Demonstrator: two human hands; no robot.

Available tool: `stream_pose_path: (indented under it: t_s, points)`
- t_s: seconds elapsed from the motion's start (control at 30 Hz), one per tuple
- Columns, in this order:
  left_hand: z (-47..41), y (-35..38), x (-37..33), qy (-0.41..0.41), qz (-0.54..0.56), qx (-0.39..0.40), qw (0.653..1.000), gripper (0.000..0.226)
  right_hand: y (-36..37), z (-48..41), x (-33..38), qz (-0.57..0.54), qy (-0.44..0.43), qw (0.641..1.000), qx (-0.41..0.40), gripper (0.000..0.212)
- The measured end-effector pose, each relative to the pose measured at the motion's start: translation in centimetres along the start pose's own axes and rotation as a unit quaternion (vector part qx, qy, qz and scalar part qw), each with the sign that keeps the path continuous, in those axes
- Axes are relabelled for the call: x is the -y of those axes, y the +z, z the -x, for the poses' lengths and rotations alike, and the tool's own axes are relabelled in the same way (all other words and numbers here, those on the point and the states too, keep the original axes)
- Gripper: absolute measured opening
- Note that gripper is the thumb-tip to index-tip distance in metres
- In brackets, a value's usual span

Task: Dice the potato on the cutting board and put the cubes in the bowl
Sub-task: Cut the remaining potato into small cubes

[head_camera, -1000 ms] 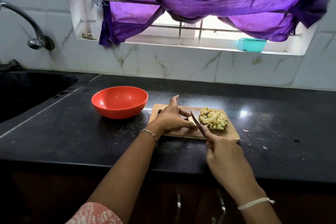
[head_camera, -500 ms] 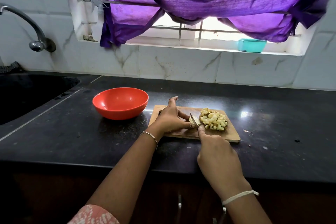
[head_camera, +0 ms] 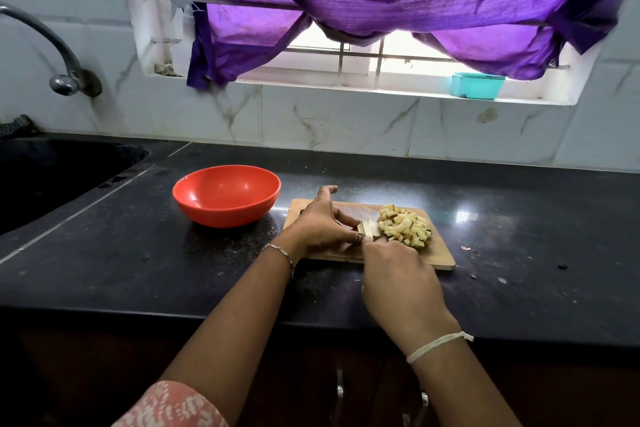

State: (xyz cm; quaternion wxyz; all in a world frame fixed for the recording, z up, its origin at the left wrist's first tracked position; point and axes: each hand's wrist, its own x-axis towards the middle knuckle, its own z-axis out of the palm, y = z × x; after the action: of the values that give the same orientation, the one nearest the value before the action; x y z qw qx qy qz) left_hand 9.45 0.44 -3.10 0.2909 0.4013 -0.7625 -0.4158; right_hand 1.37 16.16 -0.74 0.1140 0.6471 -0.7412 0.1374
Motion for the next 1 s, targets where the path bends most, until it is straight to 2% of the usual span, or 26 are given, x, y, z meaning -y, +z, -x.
stream_pose_path:
  t_s: [0.37,0.6,0.83,1.0]
  points:
    - [-0.5,0.2,0.4,0.017,-0.014,0.021,1.000,0.116,-0.6,0.1,-3.4,-0.065,0.029,0.996,0.045,0.053]
    - [-0.8,-0.7,0.3,0.018,-0.042,0.079,0.996,0.094,-0.5,-0.5,-6.1,-0.136,0.029,0.986,0.091,0.046]
    - [-1.6,-1.5,-0.9,0.011,-0.097,0.146,0.985,0.085,0.2,0.4,-5.1,-0.133,0.029,0.990,0.044,0.047]
    - [-1.6,-1.6,-1.0,0.011,-0.085,0.143,0.986,0.086,0.4,1.6,-4.4,-0.143,0.040,0.989,0.030,0.055]
